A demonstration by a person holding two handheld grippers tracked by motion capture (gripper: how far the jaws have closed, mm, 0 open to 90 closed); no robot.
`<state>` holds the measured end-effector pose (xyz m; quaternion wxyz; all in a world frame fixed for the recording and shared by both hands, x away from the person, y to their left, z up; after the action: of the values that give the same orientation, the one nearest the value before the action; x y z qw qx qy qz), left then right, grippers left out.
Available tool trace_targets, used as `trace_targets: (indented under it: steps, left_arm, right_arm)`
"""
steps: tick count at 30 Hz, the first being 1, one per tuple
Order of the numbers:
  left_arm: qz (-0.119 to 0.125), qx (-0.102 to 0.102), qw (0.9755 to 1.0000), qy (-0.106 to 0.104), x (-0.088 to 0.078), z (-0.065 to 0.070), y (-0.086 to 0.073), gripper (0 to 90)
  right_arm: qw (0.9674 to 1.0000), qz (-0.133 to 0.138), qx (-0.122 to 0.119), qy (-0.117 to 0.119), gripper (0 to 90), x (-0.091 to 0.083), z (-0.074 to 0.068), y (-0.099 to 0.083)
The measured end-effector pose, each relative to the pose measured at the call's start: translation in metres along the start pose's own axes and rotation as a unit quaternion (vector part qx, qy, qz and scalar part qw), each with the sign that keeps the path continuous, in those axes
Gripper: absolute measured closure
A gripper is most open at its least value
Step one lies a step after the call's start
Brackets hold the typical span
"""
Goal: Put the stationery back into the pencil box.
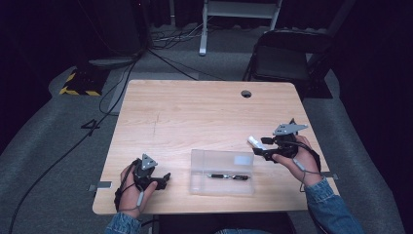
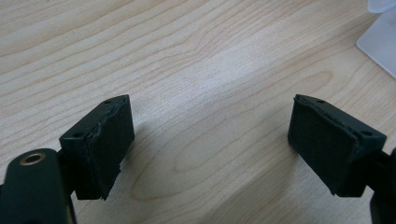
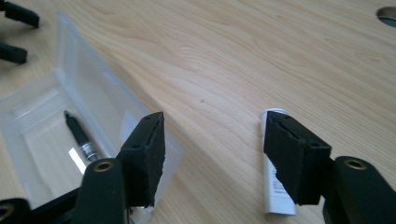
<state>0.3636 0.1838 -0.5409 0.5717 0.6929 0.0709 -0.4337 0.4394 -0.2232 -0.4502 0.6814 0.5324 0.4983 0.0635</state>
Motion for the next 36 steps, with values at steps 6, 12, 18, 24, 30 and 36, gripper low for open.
trace_targets:
  steps: [6, 12, 18, 24, 30, 36]
  left_arm:
    - [-0.001, 0.004, 1.0, 0.001, 0.0, -0.001, 0.001, 14.7]
    - [-0.001, 0.004, 1.0, 0.001, 0.0, -0.001, 0.001, 14.7]
    - [-0.001, 0.003, 1.0, 0.001, 0.0, 0.0, 0.0, 14.7]
    - [-0.001, 0.004, 1.0, 0.002, 0.0, -0.001, 0.001, 14.7]
    - [-0.001, 0.002, 1.0, 0.001, 0.001, 0.0, 0.001, 14.5]
    - [-0.002, 0.004, 1.0, 0.0, 0.002, -0.001, 0.002, 13.7]
  right_arm:
    - [0.9988, 0.012, 0.034, -0.033, 34.1, -0.006, 0.022, 0.0]
    - [0.9964, 0.0, 0.055, -0.064, 34.2, -0.01, 0.047, -0.002]
    - [0.9941, -0.006, 0.069, -0.083, 33.3, -0.012, 0.065, -0.003]
    - [0.9907, -0.014, 0.08, -0.109, 32.7, -0.014, 0.084, -0.003]
    - [0.9861, -0.025, 0.096, -0.133, 32.5, -0.015, 0.102, -0.005]
    - [0.9808, -0.031, 0.117, -0.153, 32.3, -0.013, 0.12, -0.01]
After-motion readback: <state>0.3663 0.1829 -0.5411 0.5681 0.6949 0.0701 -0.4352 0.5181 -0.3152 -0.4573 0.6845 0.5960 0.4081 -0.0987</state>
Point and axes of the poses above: each handheld gripper's, and its own axes: x roughly forward along the jaws, y roughly out of its top, z roughly to its right, the point moved 5 cm from there along x, roughly forward along the jaws, and after that the axes turned 3 degrees about z, right-handed, at the moved point
